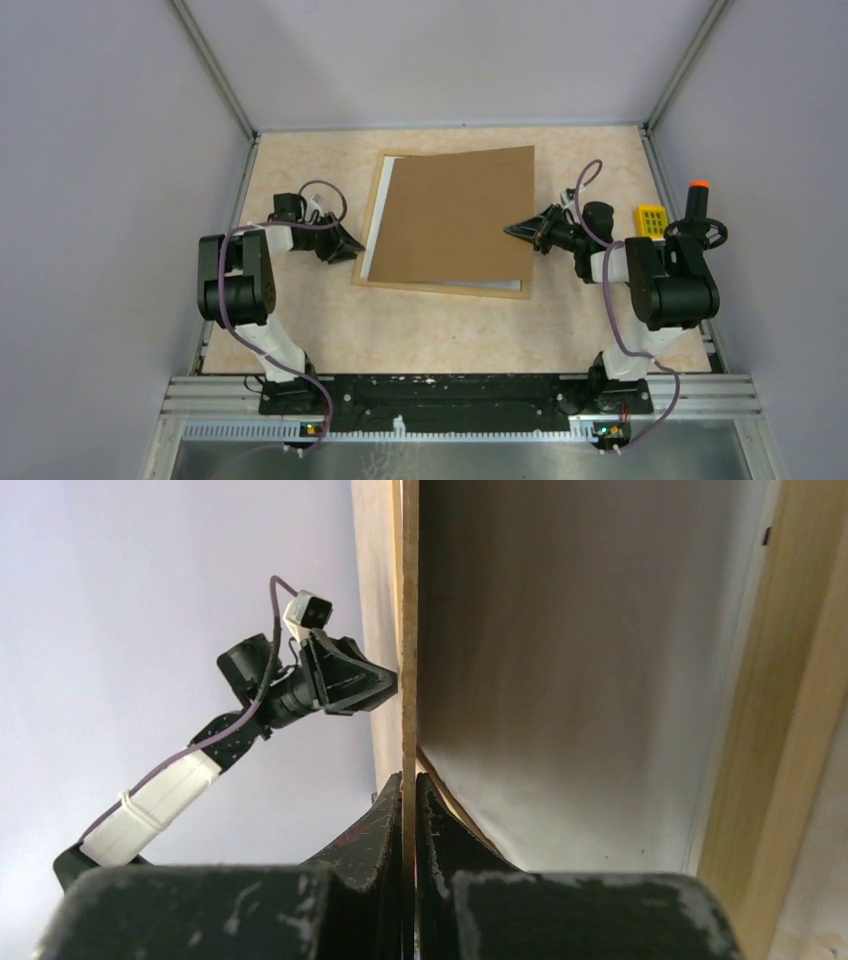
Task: Put the photo into the frame
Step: Place the photo frame item in the photo frame.
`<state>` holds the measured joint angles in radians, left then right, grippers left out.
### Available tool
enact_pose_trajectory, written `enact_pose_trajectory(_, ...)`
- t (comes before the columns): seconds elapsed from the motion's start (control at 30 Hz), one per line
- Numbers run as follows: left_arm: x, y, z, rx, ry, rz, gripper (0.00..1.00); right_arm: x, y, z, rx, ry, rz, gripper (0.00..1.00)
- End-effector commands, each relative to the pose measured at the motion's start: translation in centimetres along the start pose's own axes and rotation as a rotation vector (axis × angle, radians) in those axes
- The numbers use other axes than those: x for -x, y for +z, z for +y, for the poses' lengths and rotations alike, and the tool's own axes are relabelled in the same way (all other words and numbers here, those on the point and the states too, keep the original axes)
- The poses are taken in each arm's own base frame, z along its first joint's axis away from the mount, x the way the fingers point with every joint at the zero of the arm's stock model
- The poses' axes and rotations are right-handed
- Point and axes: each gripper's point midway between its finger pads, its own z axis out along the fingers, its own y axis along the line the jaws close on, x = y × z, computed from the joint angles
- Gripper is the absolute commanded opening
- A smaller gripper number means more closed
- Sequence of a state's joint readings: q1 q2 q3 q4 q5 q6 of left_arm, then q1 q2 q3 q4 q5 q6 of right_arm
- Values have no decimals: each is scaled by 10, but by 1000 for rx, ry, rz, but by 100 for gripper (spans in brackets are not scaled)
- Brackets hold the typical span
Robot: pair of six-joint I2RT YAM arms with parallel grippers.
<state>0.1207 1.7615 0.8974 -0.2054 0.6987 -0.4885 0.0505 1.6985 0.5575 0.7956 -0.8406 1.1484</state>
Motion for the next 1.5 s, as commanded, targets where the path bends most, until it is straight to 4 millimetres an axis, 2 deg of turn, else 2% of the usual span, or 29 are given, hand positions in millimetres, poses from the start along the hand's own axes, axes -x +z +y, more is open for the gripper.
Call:
enact_pose_trajectory(0.0,4,3,-9,-36,56,2,39,15,16,36,116,-159,-46,0)
enact_pose_trajectory(0.2,0,4,-7,-42,57,21,34,11,30,38,102,-229,-38,0)
enact_pose_trajectory(0.37,0,3,-6,-29,66,21,34,18,32,41,92,-288,-49,0)
enact_pose_trajectory(0.57,0,2,-4,-15,66,23,34,31,26,44,62,-328,-73,0)
enact_pose_trajectory(0.7,0,3,-4,-14,65,24,33,38,16,38,52,-318,-91,0)
enact_pose_trajectory(0.93,0,3,-4,-16,65,22,33,31,16,28,56,-301,-63,0)
enact_pose_trajectory(1.07,-3,5,-5,-36,55,35,31,14,27,22,57,-309,-14,0)
enact_pose_trajectory(1.23,-10,9,-8,-58,53,56,29,2,37,14,50,-295,3,0)
enact_pose_trajectory(1.47,-13,10,-11,-69,58,66,28,1,43,4,9,-271,15,0)
